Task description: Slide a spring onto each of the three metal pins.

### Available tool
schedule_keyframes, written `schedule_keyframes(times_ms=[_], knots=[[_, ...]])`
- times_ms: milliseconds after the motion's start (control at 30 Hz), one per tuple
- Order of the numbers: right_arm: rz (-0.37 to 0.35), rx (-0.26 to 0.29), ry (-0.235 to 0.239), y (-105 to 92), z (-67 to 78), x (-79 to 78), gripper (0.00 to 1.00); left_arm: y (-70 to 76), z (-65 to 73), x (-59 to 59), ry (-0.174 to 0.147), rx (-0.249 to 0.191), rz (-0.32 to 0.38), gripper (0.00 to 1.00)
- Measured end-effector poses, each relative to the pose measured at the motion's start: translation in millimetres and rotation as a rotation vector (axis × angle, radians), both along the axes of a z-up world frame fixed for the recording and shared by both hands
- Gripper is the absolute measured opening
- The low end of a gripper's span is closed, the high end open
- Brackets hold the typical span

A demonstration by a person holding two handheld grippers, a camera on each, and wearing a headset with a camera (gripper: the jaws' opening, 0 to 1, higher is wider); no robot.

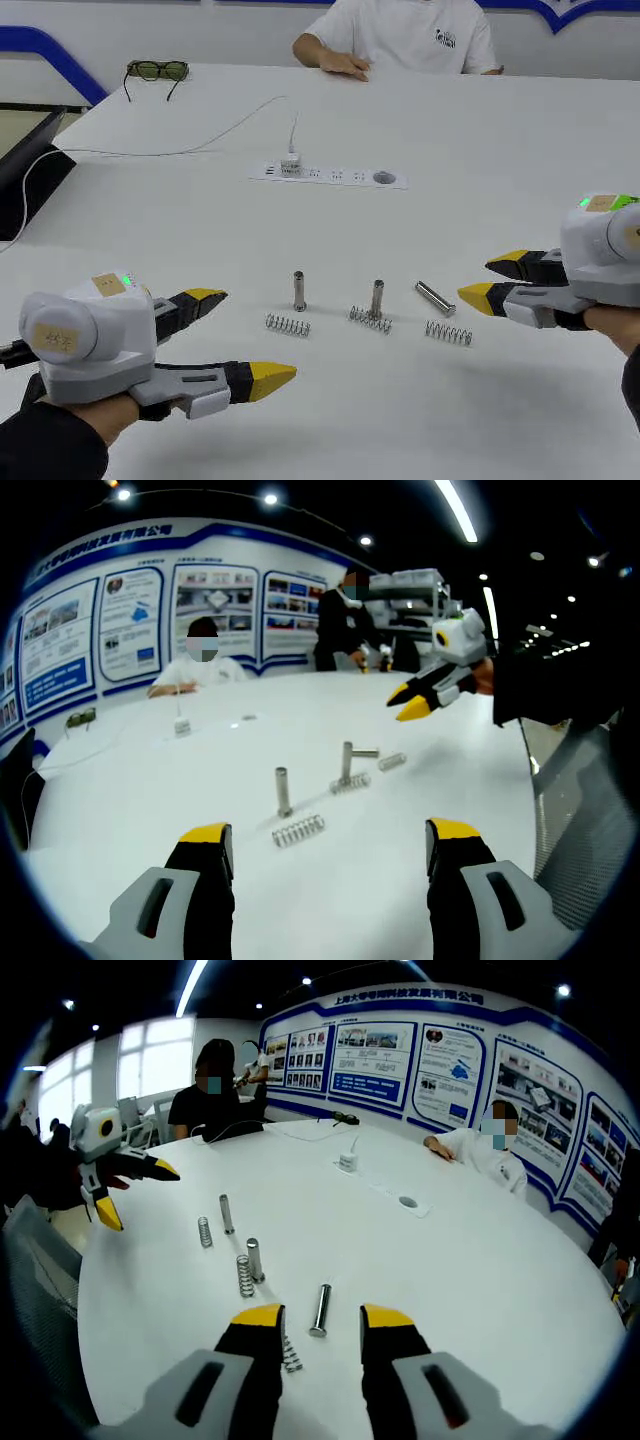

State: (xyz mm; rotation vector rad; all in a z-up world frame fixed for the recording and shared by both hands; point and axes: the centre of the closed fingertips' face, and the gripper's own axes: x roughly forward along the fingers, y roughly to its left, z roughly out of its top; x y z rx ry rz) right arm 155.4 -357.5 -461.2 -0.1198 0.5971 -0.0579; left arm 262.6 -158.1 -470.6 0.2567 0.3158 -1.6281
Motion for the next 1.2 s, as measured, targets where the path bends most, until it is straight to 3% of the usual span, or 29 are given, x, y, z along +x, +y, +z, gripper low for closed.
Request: schedule_keyframes(times_ms=[633, 1200], knots=[[0.012, 0.002, 0.104, -7.4, -15.0, 25.7, 0.26, 5.7, -8.3, 0.0, 0.011, 0.01, 0.015, 0.8], [0.034, 0.038, 0.26, -10.3, -44.0, 56.2, 0.19, 9.0, -15.8, 1.2, 0.019, 0.027, 0.02, 0.79]])
